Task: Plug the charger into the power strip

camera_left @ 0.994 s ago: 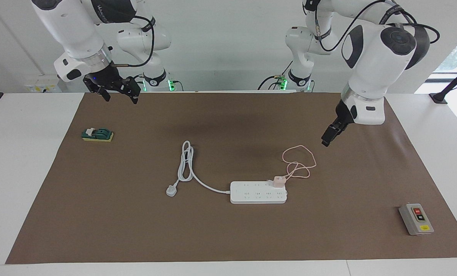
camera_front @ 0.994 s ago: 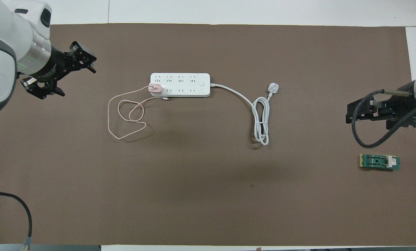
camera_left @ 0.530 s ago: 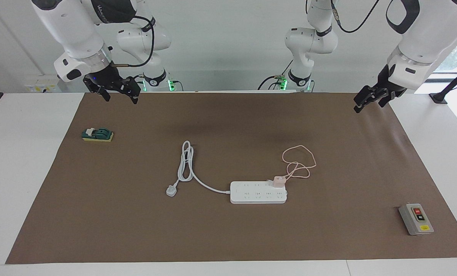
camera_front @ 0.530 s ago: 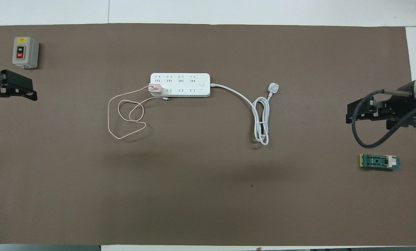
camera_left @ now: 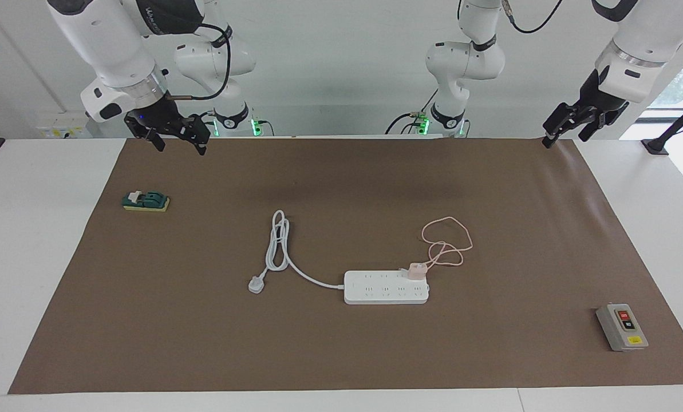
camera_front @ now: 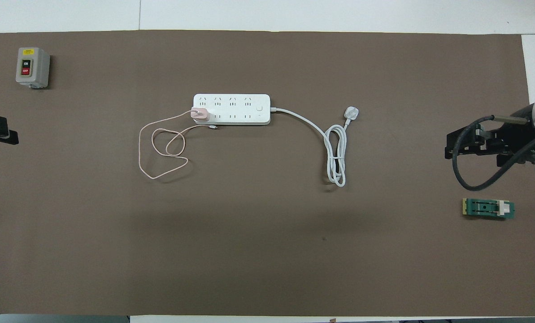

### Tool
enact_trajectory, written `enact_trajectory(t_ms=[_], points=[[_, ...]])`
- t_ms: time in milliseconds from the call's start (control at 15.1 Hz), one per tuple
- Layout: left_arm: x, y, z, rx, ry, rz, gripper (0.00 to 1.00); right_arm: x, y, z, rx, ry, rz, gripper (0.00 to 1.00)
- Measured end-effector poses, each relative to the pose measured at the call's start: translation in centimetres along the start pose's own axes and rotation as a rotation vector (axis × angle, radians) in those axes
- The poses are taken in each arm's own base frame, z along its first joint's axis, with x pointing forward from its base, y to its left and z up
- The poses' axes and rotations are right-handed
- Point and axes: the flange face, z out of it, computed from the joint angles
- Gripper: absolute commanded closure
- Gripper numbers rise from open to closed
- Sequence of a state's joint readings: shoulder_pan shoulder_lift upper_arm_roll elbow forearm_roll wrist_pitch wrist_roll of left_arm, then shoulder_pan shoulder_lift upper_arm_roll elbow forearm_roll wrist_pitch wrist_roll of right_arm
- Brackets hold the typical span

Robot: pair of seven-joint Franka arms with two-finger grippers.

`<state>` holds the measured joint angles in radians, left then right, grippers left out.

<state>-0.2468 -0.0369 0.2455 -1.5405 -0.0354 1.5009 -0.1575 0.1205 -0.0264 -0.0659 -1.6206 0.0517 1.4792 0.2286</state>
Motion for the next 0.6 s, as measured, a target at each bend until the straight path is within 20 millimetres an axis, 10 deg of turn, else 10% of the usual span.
enact_trajectory(t_ms=[596], points=[[-0.02, -1.03, 0.74, 0.041, -0.024, 0.029, 0.0, 0.0, 0.0, 0.0, 0.0, 0.0, 0.0, 0.0]])
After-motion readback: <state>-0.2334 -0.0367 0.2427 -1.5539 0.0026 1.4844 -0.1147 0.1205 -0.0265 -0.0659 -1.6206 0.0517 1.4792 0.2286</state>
